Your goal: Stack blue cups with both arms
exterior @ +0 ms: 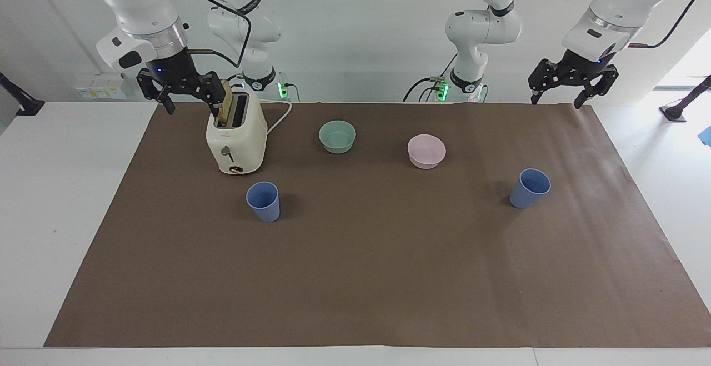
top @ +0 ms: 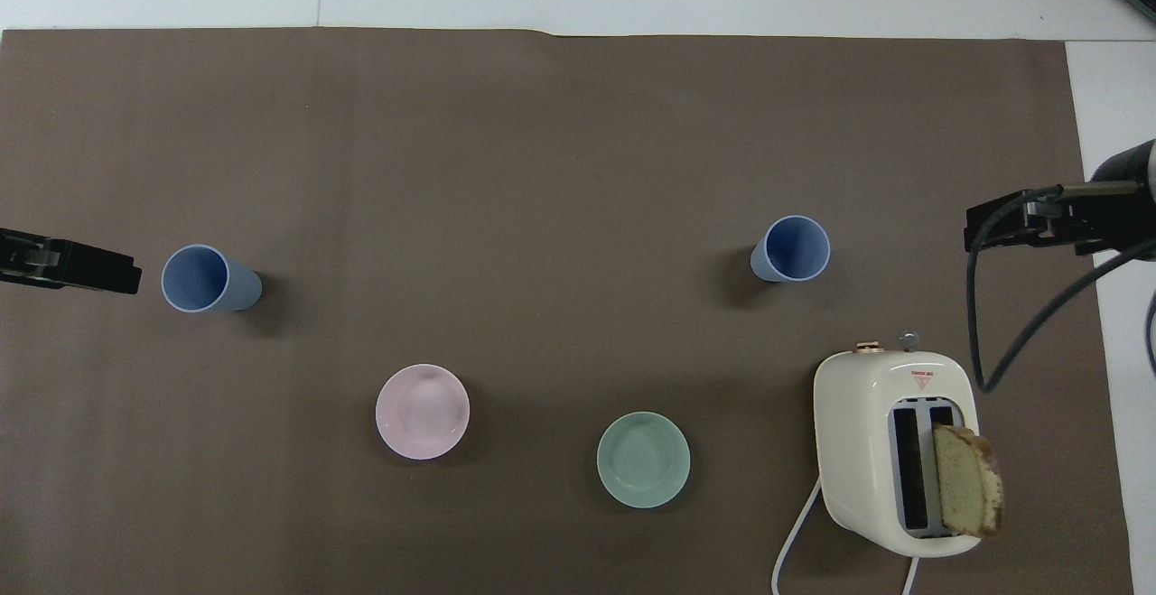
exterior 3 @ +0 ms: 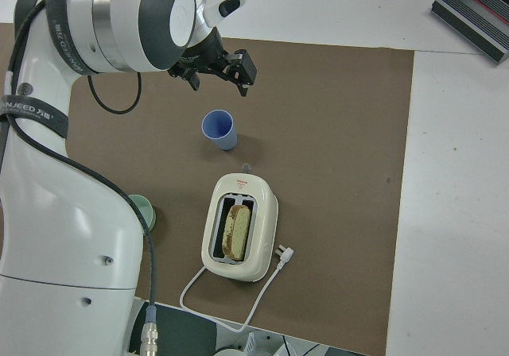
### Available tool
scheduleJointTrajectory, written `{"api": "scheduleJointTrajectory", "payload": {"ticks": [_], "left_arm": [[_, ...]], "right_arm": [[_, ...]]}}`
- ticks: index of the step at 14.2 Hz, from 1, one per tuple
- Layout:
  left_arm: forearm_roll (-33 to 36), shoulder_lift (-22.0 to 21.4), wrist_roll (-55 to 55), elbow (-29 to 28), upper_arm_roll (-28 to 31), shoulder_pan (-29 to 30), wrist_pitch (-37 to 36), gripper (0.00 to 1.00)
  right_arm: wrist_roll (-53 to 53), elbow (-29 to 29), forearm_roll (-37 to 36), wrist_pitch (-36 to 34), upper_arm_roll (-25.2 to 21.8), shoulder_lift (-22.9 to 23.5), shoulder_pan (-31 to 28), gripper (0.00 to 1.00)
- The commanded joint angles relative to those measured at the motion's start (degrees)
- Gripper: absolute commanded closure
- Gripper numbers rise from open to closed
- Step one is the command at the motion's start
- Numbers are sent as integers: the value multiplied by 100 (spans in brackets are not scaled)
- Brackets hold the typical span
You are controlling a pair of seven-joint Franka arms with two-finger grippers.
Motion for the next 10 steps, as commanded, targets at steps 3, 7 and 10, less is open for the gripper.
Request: {"api": "scheduleJointTrajectory", "payload": {"ticks": [3,7,10], "left_arm": [[29,-145,23,-179,15,-15,75,0],[29,-154,23,-249,15,-15,75,0],[29,-154,23,-258,15,-6,92,0]], "right_arm": [[-75,-96,138,16,21,-103,-96,0],[-76,-96,138,17,21,-103,-96,0],[-75,-96,138,17,21,-103,-96,0]]}}
